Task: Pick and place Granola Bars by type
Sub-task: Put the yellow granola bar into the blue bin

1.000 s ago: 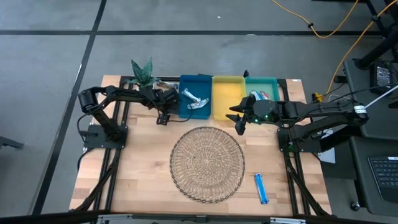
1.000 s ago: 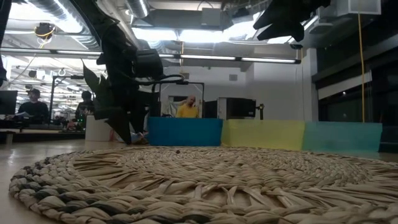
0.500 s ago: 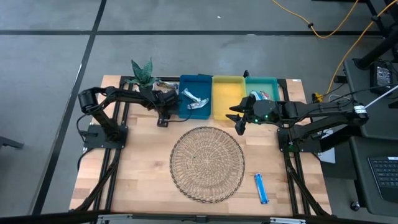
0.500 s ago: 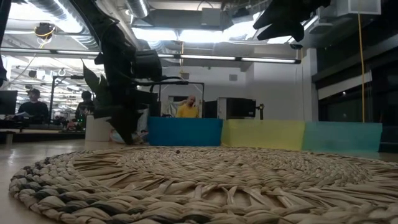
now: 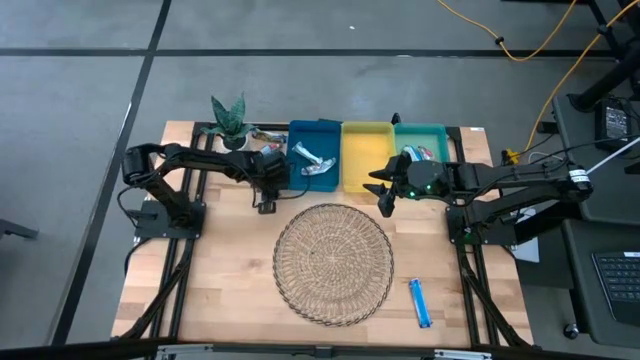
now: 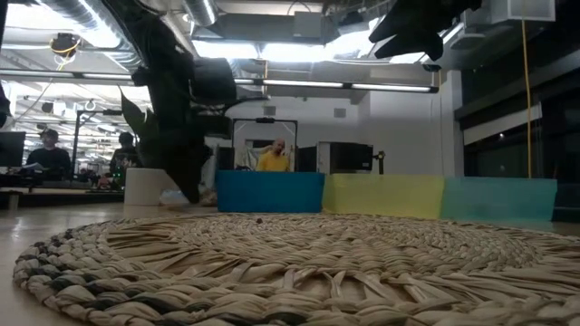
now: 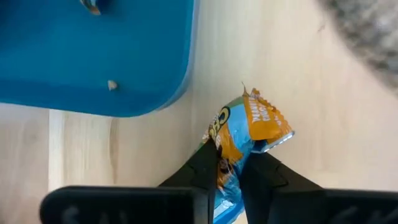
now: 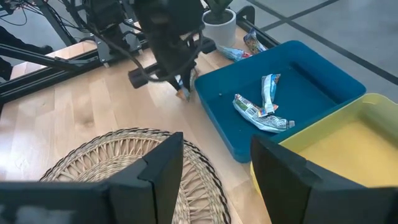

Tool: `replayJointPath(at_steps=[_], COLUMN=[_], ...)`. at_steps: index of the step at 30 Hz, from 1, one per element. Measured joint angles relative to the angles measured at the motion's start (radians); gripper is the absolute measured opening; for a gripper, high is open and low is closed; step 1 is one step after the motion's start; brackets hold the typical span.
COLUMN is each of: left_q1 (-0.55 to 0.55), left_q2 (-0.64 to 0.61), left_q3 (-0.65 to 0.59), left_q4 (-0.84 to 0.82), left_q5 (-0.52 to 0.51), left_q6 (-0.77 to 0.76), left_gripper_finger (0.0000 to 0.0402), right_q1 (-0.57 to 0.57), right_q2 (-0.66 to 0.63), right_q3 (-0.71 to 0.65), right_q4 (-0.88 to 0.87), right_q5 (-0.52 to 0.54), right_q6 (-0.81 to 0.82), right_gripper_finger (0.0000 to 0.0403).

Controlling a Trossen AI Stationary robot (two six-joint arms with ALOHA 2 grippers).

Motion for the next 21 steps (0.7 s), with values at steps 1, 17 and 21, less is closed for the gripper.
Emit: replayJointPath(at_steps=[1, 17, 21], left_q1=[-0.005, -0.129, -0.155], left_q2=[-0.011, -0.223, -0.296], left_q3=[0.000, 0.003, 0.003], left_q4=[-0.002, -0.011, -0.006], left_q5=[0.009, 0.045, 0.034], left_q6=[-0.014, -0.242, -0.304], left_gripper_finger=[0.0039, 0.0027, 0.0029], right_q1=[0.000, 0.000, 0.000], right_q2=[0.000, 0.000, 0.000], right_q3=[0.000, 0.000, 0.000], right_q4=[0.000, -0.001, -0.001], right_q5=[0.000, 0.002, 0.002], right_q6=[0.000, -0.023, -0.028], right_gripper_finger=[0.0188, 0.0188, 0.0188])
